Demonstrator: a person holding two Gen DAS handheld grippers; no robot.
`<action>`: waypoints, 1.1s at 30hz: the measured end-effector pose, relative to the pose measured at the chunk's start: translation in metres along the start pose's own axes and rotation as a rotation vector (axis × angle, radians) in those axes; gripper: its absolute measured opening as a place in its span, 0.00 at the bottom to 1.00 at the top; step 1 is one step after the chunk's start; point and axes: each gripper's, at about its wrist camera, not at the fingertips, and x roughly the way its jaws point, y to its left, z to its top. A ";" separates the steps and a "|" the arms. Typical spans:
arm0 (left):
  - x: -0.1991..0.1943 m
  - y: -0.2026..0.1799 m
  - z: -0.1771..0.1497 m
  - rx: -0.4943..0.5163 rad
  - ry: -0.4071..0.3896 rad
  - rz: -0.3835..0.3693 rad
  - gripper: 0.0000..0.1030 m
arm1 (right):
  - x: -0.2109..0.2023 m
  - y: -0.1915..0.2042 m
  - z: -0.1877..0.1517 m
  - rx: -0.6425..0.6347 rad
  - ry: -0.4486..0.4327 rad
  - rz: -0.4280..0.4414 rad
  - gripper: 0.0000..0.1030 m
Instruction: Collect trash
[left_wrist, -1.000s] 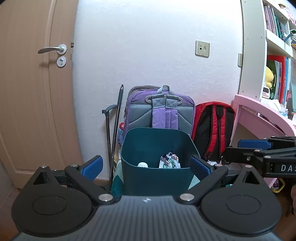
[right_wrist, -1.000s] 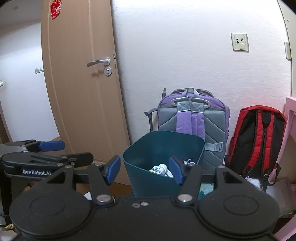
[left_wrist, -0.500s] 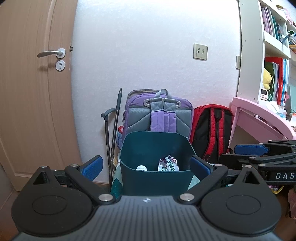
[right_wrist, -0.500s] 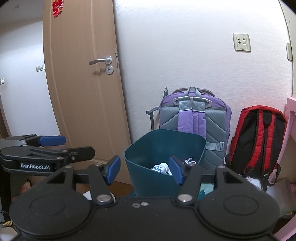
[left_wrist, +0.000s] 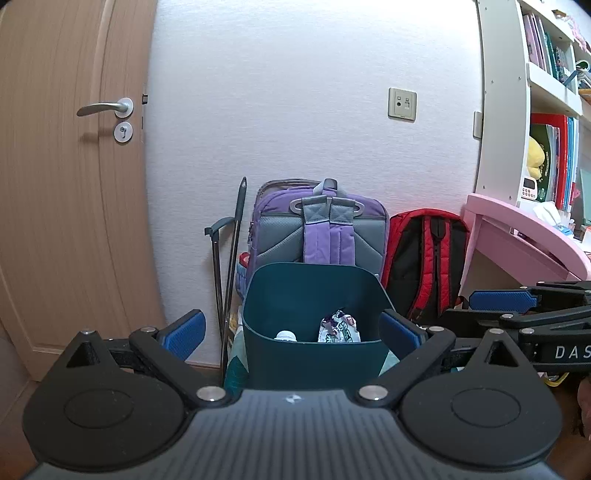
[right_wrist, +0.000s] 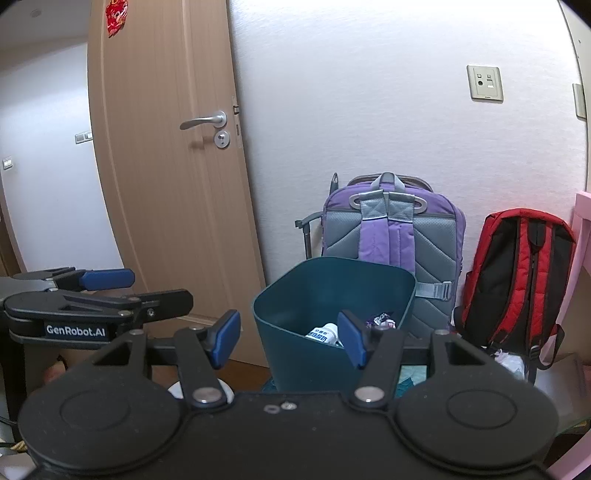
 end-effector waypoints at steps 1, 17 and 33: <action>0.000 0.000 0.000 -0.001 0.000 0.001 0.98 | 0.000 0.000 0.000 0.000 0.000 0.001 0.57; 0.002 -0.003 -0.002 0.003 0.000 -0.017 0.98 | -0.001 -0.001 -0.003 0.018 -0.001 0.008 0.57; 0.006 -0.002 -0.007 0.006 -0.003 -0.026 0.98 | 0.003 -0.002 -0.010 0.031 0.012 0.021 0.57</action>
